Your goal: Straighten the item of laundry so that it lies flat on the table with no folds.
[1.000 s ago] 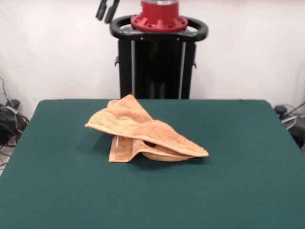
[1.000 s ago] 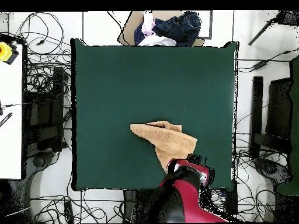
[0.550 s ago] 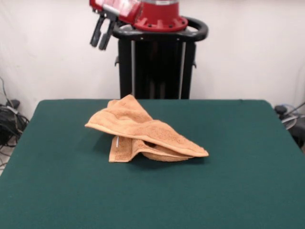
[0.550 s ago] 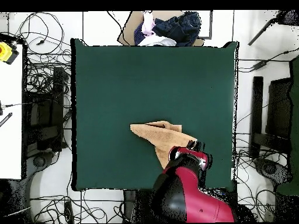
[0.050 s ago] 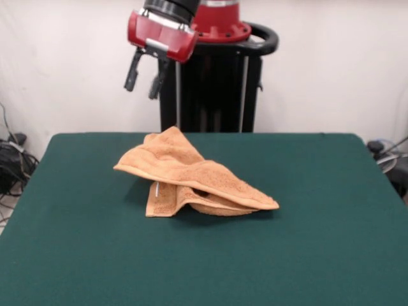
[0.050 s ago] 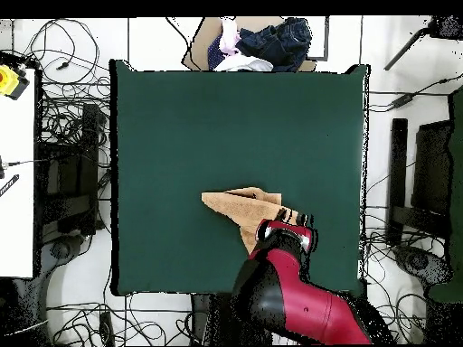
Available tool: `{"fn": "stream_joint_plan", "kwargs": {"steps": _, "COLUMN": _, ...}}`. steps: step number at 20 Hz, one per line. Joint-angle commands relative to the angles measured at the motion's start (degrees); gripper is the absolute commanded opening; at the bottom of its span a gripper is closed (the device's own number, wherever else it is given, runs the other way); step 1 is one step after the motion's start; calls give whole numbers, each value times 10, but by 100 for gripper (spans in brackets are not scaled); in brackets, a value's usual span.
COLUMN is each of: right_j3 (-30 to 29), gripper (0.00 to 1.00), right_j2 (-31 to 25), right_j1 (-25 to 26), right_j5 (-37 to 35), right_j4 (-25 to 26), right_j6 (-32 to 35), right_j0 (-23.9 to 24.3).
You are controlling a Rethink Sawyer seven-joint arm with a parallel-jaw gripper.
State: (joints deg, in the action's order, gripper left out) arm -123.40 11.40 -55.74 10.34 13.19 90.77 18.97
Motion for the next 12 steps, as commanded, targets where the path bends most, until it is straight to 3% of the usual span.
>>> {"fn": "stream_joint_plan", "kwargs": {"steps": 1, "right_j3": -38, "gripper": 100, "right_j2": -63, "right_j1": 38, "right_j5": 42, "right_j4": -3, "right_j6": 148, "right_j0": 9}}
{"fn": "stream_joint_plan", "kwargs": {"steps": 12, "right_j3": -37, "gripper": 100, "right_j2": -52, "right_j1": 79, "right_j5": 69, "right_j4": -25, "right_j6": 158, "right_j0": -8}}
